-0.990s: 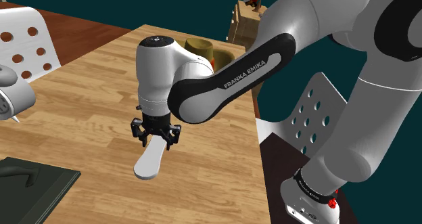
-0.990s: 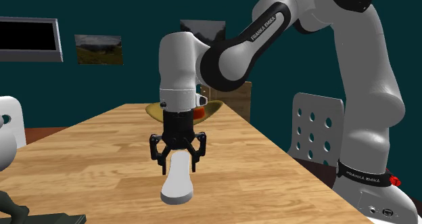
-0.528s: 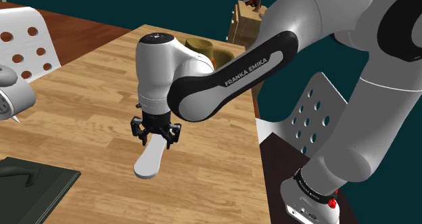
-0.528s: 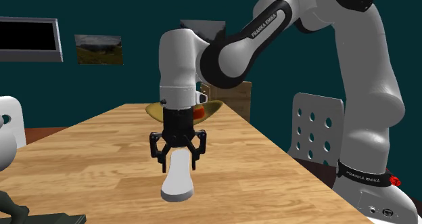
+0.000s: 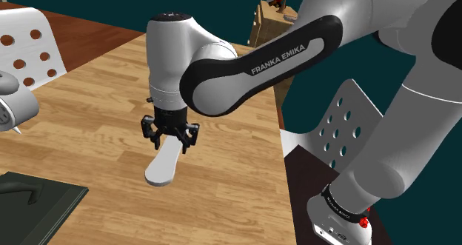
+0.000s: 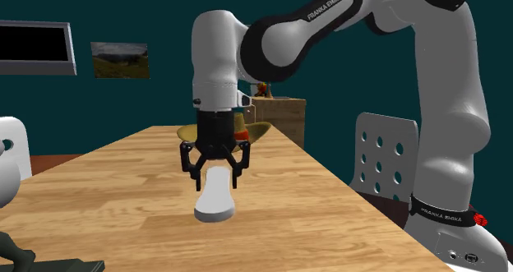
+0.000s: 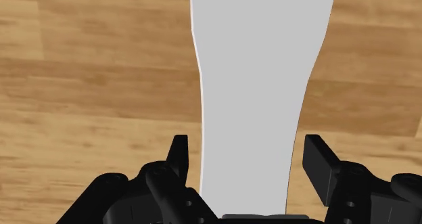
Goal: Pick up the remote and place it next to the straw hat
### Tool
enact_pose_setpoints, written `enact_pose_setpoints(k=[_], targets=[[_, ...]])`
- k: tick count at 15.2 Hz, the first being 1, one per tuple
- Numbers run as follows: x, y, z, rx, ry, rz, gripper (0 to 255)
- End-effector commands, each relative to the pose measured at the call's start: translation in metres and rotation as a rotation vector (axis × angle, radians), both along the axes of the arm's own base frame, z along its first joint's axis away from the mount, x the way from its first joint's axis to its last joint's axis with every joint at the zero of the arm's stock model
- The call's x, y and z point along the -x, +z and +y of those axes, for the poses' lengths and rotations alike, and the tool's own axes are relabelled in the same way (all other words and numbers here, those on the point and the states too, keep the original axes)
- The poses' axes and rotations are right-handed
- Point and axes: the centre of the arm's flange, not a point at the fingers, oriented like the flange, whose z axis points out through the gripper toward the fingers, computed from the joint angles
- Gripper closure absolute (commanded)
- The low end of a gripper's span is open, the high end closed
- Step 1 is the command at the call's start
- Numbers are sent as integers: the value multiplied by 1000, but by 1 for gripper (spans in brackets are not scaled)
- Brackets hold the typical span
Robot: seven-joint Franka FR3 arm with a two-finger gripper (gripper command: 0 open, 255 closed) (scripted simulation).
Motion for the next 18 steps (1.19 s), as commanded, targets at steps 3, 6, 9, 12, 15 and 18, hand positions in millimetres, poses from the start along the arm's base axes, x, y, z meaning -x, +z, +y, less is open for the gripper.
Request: enact_pose_setpoints(k=[3,6,9,12,15,18], targets=[[2,21,0,0,0,0,255],[2,37,0,0,0,0,255],[2,52,0,0,0,0,255],[2,68,0,0,0,0,255],[2,84,0,0,0,0,255],[2,100,0,0,0,0,255]])
